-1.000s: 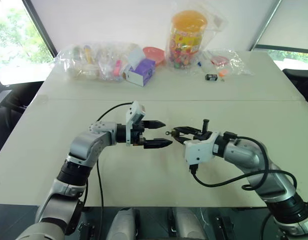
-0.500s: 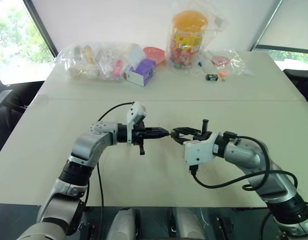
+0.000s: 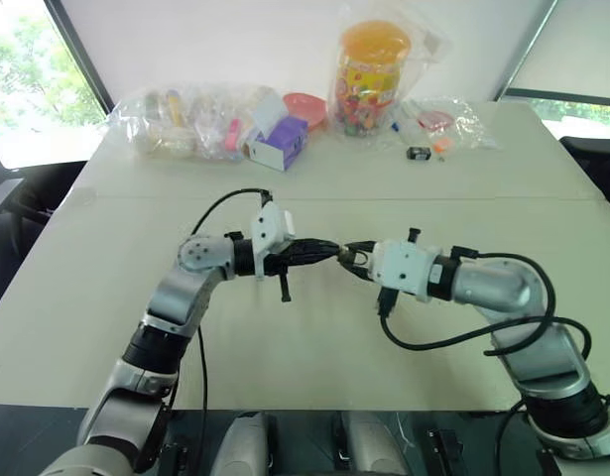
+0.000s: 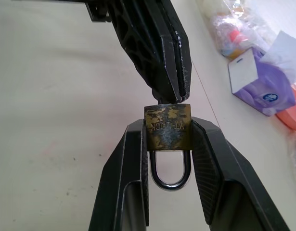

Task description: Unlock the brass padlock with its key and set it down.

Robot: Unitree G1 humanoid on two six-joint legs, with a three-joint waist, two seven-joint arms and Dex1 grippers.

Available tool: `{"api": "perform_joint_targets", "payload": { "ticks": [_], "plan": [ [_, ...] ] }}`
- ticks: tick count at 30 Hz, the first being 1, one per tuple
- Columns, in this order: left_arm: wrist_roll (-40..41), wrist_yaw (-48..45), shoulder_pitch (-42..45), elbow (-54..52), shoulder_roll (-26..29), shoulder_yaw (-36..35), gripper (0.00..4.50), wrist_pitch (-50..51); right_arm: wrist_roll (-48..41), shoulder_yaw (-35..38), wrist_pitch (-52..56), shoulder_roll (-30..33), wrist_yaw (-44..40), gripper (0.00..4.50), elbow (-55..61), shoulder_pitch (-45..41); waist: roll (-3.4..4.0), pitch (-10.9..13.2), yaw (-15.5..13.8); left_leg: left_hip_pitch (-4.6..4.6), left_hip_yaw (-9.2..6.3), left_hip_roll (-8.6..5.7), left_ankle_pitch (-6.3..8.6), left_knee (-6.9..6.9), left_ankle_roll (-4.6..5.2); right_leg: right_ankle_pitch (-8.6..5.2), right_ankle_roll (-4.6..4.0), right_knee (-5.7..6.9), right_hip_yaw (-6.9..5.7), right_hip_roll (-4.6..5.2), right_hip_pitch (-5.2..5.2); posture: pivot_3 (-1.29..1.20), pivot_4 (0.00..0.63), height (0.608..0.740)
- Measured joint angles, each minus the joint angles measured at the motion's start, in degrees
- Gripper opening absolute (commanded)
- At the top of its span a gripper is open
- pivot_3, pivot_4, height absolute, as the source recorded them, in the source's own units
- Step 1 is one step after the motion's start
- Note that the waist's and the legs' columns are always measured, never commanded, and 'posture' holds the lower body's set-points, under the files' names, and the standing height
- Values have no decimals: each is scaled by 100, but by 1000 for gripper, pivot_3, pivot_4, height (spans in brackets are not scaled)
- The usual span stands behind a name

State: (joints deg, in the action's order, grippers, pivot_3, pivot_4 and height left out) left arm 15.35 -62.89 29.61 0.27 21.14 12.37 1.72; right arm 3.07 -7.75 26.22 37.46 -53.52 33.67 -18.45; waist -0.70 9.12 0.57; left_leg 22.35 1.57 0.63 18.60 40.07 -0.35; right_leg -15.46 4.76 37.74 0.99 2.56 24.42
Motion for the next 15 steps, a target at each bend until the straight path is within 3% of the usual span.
{"api": "perform_joint_targets", "payload": {
  "ticks": [11, 15],
  "plan": [
    [-10, -459, -6, 146, 13, 19, 51, -598, -609, -43, 503, 186, -86, 683, 161, -31, 0, 0, 2, 1, 0, -2, 1, 1, 2, 0, 0, 0, -2, -5, -1, 0, 150, 735],
    [309, -284, 89, 122, -70, -16, 51, 248, -415, -149, 252, 401, -36, 683, 114, -152, 0, 0, -3, 1, 0, -2, 1, 1, 2, 0, 1, 0, -3, -7, -1, 0, 150, 735]
  ]
}}
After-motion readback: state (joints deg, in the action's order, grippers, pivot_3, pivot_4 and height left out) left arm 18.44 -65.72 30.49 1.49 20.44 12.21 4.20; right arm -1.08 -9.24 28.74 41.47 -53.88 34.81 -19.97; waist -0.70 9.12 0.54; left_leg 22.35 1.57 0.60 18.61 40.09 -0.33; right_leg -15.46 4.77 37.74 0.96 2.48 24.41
